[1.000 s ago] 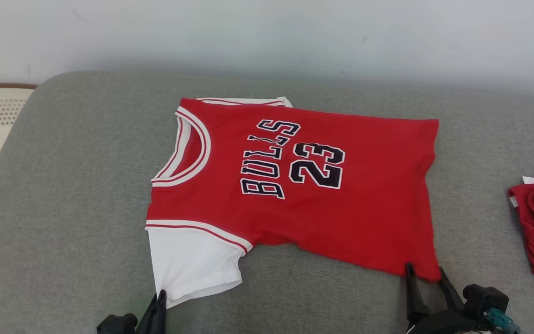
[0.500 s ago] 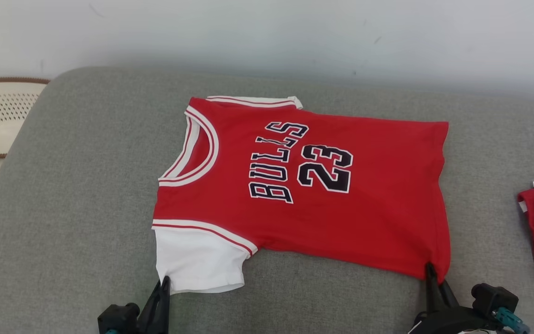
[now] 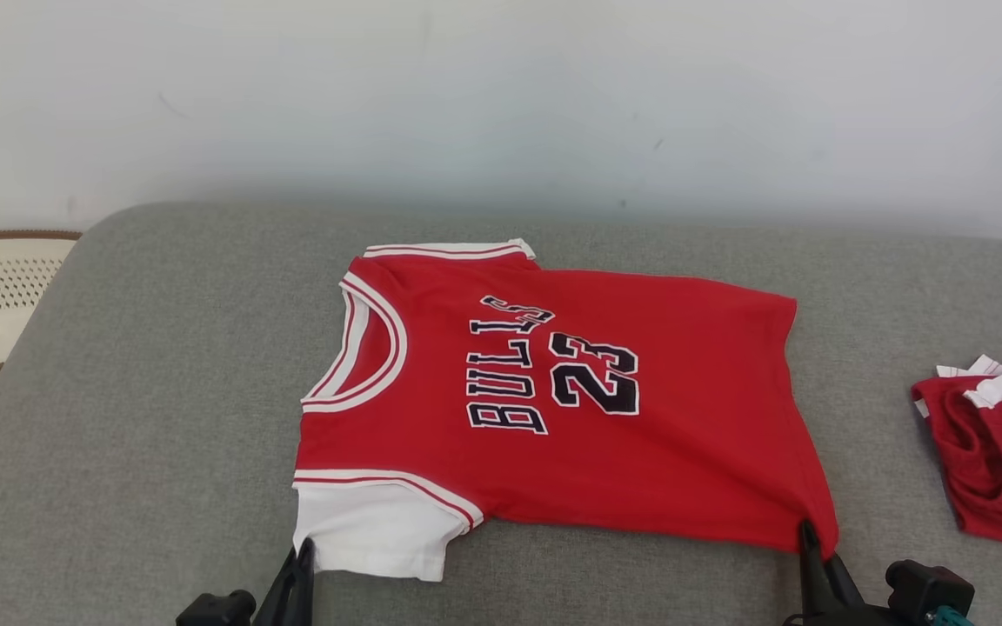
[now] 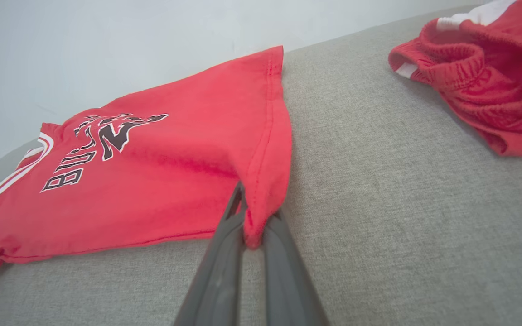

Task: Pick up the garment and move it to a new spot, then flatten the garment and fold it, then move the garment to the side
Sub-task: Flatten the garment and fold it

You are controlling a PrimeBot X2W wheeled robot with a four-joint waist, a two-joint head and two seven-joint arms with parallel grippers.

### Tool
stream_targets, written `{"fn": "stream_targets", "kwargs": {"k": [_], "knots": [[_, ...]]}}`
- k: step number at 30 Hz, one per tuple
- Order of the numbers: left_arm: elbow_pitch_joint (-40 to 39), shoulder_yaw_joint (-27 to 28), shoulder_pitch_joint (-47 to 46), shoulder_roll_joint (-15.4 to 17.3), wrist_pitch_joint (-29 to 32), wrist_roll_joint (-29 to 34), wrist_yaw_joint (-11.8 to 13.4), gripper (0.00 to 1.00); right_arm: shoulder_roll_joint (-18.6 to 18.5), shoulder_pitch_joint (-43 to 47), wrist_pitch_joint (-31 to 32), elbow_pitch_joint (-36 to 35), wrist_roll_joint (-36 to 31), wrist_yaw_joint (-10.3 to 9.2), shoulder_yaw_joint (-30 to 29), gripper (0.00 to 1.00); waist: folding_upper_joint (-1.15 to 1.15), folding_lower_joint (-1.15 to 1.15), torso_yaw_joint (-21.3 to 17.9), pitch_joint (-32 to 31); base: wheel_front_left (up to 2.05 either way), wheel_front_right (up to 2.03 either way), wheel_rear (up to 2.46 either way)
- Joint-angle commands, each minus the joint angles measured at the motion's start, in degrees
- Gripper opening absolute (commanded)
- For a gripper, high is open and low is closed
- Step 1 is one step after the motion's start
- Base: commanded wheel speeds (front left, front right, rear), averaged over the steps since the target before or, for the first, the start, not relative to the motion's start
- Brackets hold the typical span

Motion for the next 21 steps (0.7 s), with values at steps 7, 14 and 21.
{"fn": "stream_targets", "kwargs": {"k": [7, 14, 21], "knots": [[-5.88, 1.18, -1.48, 0.09, -0.03, 3.05, -0.3, 0.0, -1.56, -0.81, 0.0, -4.98, 0.9, -0.02, 1.02, 0.0, 0.0, 0.0, -0.23, -0.65, 0.0, 0.0, 0.0], [-7.7, 3.03, -13.05, 2.89, -0.03, 7.07, -3.32, 0.0, -7.63, -11.41, -0.01, -7.39, 0.06, -0.01, 4.6, 0.0, 0.0, 0.0, -1.02, 1.87, 0.0, 0.0, 0.0], [-2.86, 0.94, -32.76, 6.89, -0.03, 12.09, -5.63, 0.0, -13.68, -30.32, -0.01, -1.26, -0.1, -0.01, 7.7, 0.0, 0.0, 0.0, -2.28, 11.98, 0.0, 0.0, 0.0]]}}
